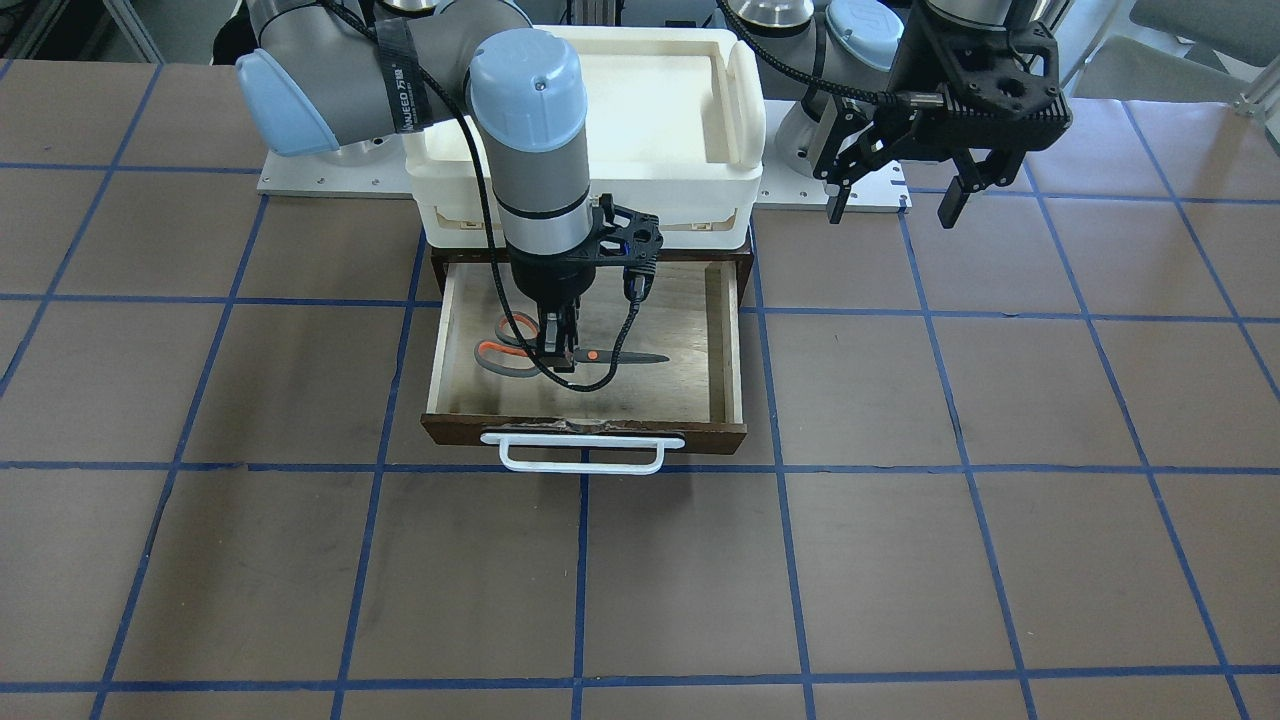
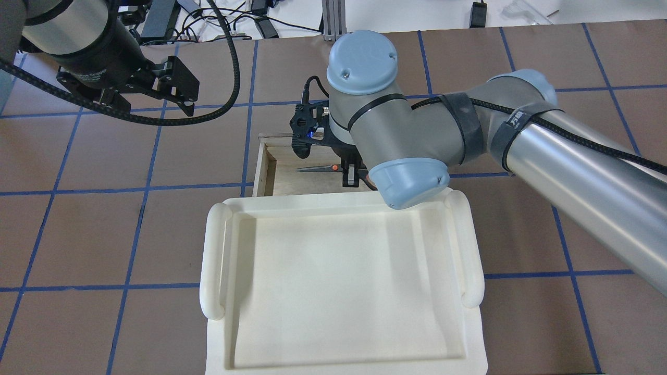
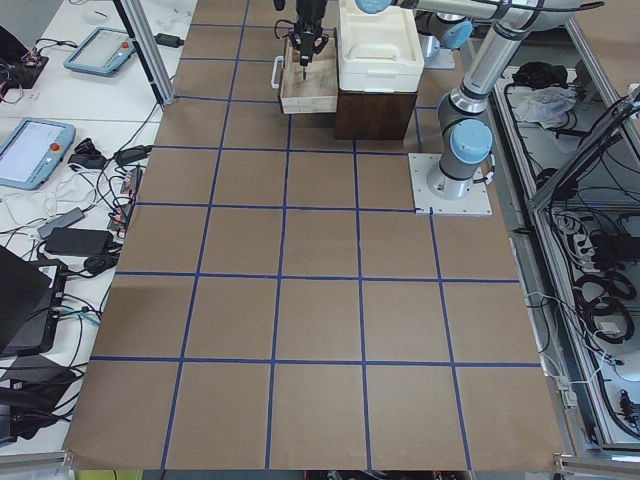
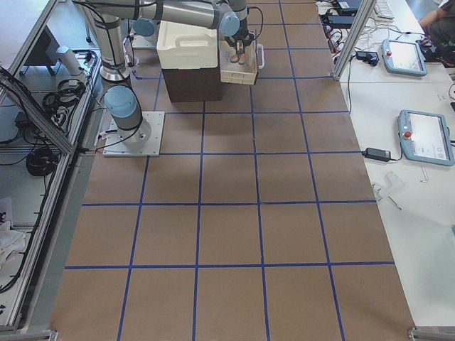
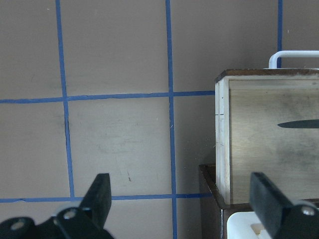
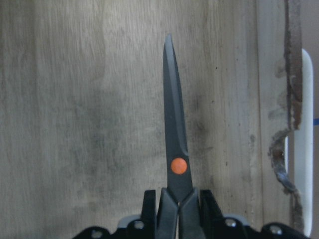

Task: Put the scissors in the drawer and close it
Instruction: 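Lower the scissors into the open drawer and open the right gripper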

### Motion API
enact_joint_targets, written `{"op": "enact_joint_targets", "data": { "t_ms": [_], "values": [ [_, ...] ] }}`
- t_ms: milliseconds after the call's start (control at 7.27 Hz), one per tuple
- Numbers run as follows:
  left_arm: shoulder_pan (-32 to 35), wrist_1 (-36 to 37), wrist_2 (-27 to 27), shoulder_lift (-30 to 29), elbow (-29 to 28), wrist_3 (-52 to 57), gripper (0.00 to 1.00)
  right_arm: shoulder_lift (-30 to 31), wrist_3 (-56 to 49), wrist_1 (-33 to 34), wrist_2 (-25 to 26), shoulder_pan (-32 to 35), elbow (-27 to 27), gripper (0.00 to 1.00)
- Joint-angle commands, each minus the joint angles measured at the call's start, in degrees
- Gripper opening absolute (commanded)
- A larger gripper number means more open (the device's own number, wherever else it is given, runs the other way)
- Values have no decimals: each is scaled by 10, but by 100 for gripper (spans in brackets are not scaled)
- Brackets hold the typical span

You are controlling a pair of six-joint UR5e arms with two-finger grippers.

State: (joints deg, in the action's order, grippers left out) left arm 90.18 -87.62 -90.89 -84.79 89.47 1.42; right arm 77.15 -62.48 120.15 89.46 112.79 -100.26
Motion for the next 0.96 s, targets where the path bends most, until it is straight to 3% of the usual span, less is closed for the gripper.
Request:
{"op": "enact_joint_targets", "data": {
  "t_ms": [0, 825],
  "values": [
    [1, 0, 0, 1, -1, 5, 100, -5, 7, 12, 2, 9, -14, 0],
    [-4, -5, 11, -4, -11, -2, 100, -24, 7, 11, -15, 13, -15, 0]
  ]
}}
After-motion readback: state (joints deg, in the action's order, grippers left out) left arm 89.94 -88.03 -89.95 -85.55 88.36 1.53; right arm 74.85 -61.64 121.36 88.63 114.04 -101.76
